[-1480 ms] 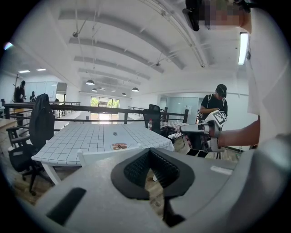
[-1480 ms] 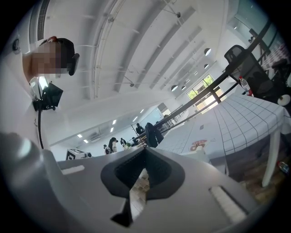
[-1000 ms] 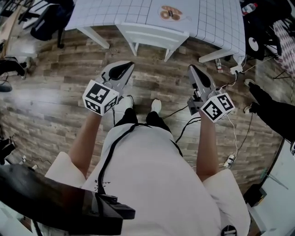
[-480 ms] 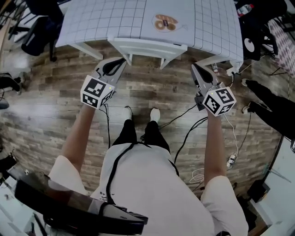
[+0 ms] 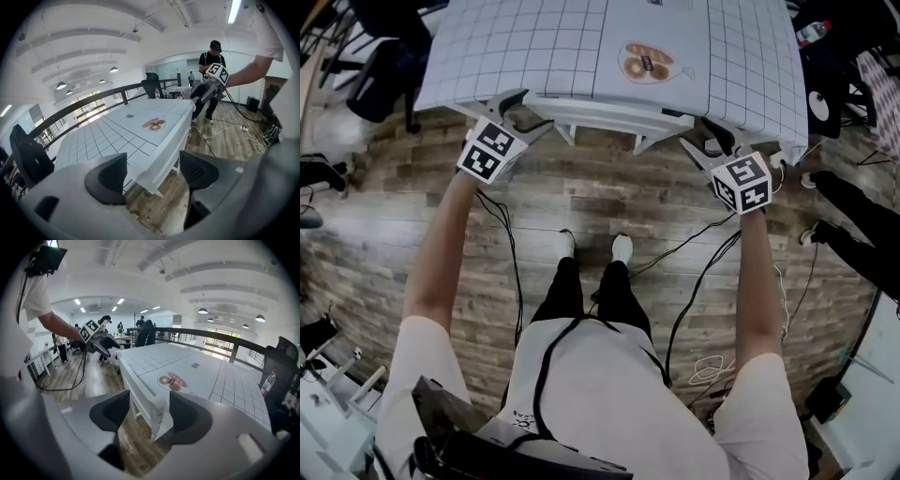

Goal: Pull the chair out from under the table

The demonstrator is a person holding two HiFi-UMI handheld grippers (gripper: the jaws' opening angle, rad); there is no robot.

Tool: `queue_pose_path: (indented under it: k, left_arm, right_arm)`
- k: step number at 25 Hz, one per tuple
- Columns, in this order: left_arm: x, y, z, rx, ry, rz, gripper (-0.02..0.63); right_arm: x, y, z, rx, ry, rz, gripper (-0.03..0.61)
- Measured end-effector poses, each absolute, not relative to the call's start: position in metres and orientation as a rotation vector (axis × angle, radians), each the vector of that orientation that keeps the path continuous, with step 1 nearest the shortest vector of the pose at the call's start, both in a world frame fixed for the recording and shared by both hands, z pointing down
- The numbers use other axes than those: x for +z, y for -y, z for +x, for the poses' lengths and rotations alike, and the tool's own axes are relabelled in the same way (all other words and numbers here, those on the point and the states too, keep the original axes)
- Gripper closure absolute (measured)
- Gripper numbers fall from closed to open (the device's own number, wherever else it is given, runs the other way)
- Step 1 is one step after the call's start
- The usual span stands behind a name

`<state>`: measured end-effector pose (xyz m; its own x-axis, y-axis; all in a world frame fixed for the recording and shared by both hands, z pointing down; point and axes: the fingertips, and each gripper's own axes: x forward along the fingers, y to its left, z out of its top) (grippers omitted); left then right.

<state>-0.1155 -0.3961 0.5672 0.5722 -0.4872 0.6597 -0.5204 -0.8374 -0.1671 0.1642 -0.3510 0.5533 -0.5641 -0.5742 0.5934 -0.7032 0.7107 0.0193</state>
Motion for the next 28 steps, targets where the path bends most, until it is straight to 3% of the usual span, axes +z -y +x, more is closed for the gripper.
queue_pose_path:
  k: [5, 11, 14, 20, 28]
  left_arm:
    - [0.598, 0.413, -0.131, 1.266, 0.744, 2.685, 0.230]
    - [0.623, 0.421, -0.131, 1.312, 0.647, 2.661, 0.296]
    - [0.630, 0.428, -0.131, 1.331, 0.665, 2.653, 0.410]
    - [0.635, 0.430, -0.129, 1.357, 0.617, 2.642, 0.420]
    - [0.633, 0.428, -0.132, 1.344, 0.611, 2.627, 0.431]
  right_arm:
    - [0.577, 0.366, 0.162, 0.298, 2.295, 0.867, 0.249]
    - [0.611, 0.377, 0.153, 0.353, 2.270, 0.754, 0.233]
    - [0.620, 0.385, 0.147, 0.338, 2.263, 0.732, 0.286]
    - [0.635, 0.388, 0.140, 0.320, 2.252, 0.707, 0.383]
    - [0.634, 0.385, 0.139, 0.339, 2.245, 0.620, 0.405]
